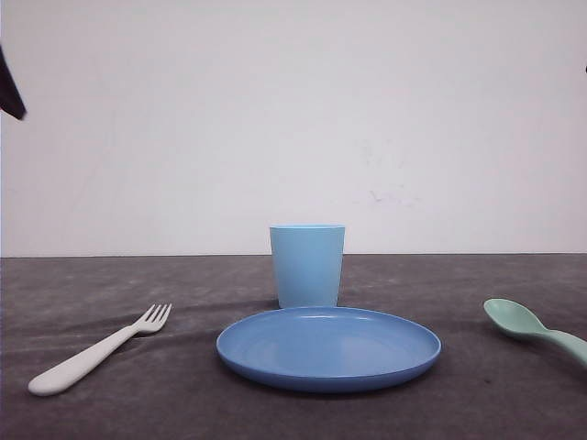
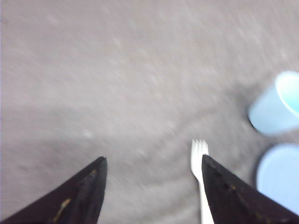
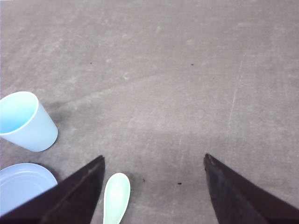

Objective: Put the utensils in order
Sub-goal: 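Lower the left gripper onto the white fork and close on its handle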

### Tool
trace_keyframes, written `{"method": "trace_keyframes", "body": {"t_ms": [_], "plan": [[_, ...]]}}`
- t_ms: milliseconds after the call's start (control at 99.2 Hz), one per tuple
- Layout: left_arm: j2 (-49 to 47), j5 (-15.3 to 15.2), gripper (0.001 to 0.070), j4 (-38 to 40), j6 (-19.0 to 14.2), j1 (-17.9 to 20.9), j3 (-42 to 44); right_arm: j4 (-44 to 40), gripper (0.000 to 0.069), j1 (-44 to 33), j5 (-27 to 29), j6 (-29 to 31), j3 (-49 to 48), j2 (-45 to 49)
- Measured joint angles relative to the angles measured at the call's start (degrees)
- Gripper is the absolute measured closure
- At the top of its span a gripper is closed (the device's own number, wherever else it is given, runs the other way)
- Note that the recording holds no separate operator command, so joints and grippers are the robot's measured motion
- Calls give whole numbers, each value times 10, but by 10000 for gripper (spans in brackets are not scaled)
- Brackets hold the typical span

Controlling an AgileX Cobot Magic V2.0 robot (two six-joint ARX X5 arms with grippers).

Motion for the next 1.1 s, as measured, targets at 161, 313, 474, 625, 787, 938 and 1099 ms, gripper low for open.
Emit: {"method": "trace_keyframes", "body": {"t_ms": [161, 313, 474, 625, 787, 938, 1099], "plan": [[53, -1, 321, -2, -25, -55, 0, 0, 271, 0, 0, 0, 0, 0], [117, -25, 321, -1, -52, -109, 0, -1, 271, 0, 0, 0, 0, 0], [183, -32, 321, 25, -76, -155, 0, -8, 271, 0, 0, 0, 0, 0], [239, -56, 321, 50, -98, -191, 0, -10, 271, 0, 0, 0, 0, 0], [287, -83, 321, 60, -111, -220, 0, -12, 271, 0, 0, 0, 0, 0], [320, -90, 321, 81, -123, -232, 0, -17, 271, 0, 0, 0, 0, 0], [342, -116, 331, 87, -131, -240, 0, -24, 271, 0, 0, 0, 0, 0]]}}
